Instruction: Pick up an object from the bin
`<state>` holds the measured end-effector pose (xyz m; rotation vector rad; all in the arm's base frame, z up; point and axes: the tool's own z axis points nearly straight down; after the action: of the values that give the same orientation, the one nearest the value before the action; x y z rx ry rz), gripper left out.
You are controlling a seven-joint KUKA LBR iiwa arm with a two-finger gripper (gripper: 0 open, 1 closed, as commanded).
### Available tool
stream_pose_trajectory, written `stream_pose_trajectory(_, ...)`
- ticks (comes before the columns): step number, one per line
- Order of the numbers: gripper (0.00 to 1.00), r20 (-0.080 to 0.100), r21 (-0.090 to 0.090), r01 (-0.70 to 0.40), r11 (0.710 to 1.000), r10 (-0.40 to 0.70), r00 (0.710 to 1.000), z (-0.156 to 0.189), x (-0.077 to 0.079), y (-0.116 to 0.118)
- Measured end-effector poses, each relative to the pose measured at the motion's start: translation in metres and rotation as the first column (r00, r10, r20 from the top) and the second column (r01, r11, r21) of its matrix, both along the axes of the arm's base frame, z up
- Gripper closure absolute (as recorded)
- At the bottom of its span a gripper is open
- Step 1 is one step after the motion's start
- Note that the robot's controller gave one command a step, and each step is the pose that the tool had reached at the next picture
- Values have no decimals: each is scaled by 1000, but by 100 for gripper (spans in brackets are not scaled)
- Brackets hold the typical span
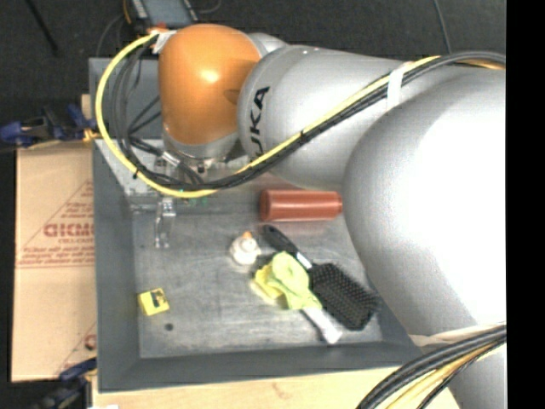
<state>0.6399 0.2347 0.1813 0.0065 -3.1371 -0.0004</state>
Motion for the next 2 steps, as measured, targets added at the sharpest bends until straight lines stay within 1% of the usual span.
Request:
stream_pose_trajectory(1, 0, 8, 2, 4, 1000, -4, 1000, 5, 2, -1)
stream_pose_trajectory(2, 0, 9, 2, -51, 999, 51, 999, -48, -82, -3)
